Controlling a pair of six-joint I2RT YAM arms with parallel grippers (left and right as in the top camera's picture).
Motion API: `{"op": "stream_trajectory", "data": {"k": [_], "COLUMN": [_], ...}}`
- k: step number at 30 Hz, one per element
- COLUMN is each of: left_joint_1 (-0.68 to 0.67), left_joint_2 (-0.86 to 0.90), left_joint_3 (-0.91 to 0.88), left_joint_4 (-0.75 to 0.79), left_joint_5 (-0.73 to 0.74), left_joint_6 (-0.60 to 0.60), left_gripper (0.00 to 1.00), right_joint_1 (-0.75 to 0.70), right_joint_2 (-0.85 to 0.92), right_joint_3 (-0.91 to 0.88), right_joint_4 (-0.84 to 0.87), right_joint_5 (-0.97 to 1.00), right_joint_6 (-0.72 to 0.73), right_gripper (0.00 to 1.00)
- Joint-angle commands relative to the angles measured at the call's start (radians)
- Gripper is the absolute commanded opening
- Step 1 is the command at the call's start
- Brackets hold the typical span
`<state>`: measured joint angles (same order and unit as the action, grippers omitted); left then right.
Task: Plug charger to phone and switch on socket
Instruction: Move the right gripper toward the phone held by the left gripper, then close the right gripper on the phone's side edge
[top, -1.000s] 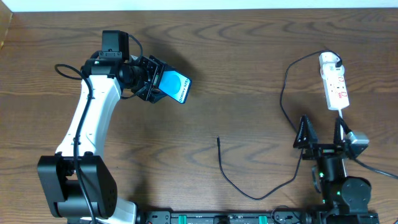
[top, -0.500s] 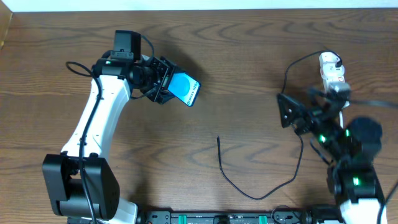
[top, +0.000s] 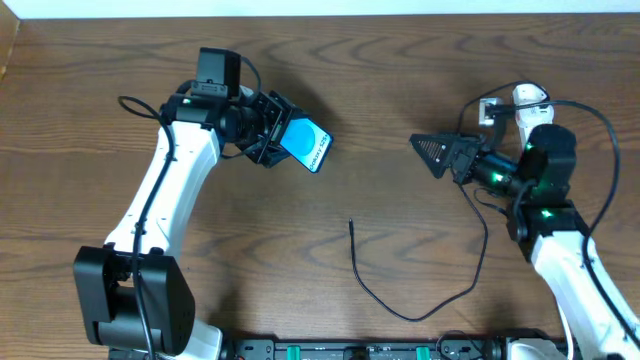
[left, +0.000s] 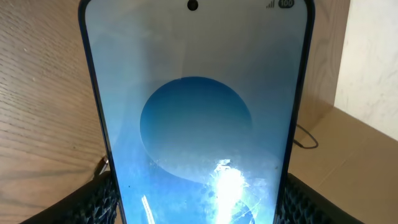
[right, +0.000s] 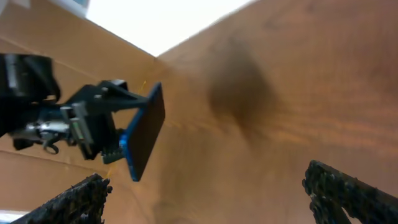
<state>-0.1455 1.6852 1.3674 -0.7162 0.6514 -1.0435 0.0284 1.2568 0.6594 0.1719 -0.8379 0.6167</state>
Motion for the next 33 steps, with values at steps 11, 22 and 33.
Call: {"op": "stream_trajectory", "data": {"k": [11, 22, 33], "left_joint_1": [-0.104, -0.2, -0.277], "left_joint_2": [-0.021, -0.021, -0.019], "left_joint_3": [0.005, 0.005, 0.005], "left_joint_4": [0.046, 0.13, 0.143], "left_joint_5": [-0.1, -0.152, -0.219], "left_joint_6": [-0.1, -0.206, -0.322], "left_gripper": [0.07, 0.07, 0.07], "right_joint_1": [0.068, 0.244, 0.31], "right_joint_2": [0.061, 0.062, 0.062], "right_joint_3": [0.017, 0.017, 0.017], "right_joint_4": [0.011, 0.012, 0.019], "right_joint_5": [-0.012, 0.157, 0.219], "right_joint_6": [0.092, 0.074, 0.047], "right_gripper": [0.99, 0.99, 0.98]}}
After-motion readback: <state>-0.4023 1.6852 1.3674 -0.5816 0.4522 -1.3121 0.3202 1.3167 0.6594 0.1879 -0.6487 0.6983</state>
